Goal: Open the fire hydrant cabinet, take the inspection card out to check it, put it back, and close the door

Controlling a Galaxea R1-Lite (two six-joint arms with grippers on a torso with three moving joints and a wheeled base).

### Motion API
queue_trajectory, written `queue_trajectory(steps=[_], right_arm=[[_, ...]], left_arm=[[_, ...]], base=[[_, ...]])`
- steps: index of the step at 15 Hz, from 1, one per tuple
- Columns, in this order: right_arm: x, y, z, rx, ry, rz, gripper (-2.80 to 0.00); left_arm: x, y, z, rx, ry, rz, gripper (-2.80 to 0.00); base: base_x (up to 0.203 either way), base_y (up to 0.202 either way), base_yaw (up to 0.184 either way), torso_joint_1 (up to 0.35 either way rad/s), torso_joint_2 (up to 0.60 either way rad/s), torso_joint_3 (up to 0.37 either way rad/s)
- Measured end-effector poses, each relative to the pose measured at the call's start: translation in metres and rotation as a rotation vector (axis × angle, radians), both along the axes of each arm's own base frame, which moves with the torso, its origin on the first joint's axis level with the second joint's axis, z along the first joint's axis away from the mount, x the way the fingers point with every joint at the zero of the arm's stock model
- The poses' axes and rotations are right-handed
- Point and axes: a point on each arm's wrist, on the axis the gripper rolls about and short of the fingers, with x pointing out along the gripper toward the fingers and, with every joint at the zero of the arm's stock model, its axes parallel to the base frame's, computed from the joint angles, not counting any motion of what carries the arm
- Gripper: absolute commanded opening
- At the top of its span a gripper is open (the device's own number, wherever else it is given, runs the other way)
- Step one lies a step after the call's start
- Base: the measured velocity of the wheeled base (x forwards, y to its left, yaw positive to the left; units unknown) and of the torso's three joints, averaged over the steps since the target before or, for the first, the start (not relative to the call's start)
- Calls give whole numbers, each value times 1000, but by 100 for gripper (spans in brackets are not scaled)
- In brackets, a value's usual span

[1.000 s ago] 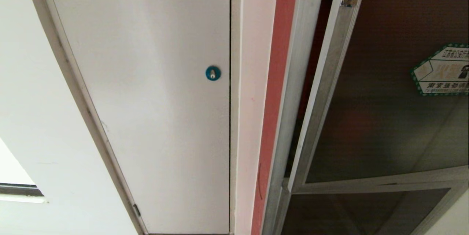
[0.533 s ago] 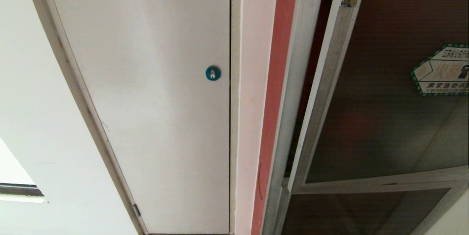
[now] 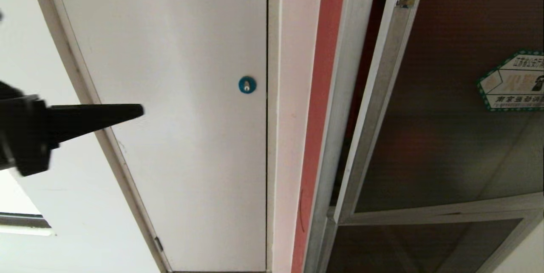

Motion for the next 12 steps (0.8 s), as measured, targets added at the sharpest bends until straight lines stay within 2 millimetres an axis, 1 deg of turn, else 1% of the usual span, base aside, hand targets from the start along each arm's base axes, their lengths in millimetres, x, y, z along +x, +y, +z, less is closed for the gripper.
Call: queue_trajectory(steps=[2, 3, 5, 6, 9, 12], right_arm=[[0, 0, 0, 0, 0, 0, -280], [0, 0, 0, 0, 0, 0, -280], [0, 0, 0, 0, 0, 0, -280], [0, 0, 0, 0, 0, 0, -280], [0, 0, 0, 0, 0, 0, -280], [0, 0, 0, 0, 0, 0, -280]], left_arm=[[36, -32, -1, -6, -1, -118, -280], [51, -50, -1, -15, -19, -175, -280], [72, -86, -3, -30, -56, -270, -280], [79, -103, -5, -28, -62, -307, -280], [97, -141, -15, -9, -56, -362, -280], [111, -168, -21, 0, -84, -307, -280]], base=[[0, 0, 0, 0, 0, 0], [0, 0, 0, 0, 0, 0], [0, 0, 0, 0, 0, 0], [0, 0, 0, 0, 0, 0], [0, 0, 0, 0, 0, 0], [0, 0, 0, 0, 0, 0]])
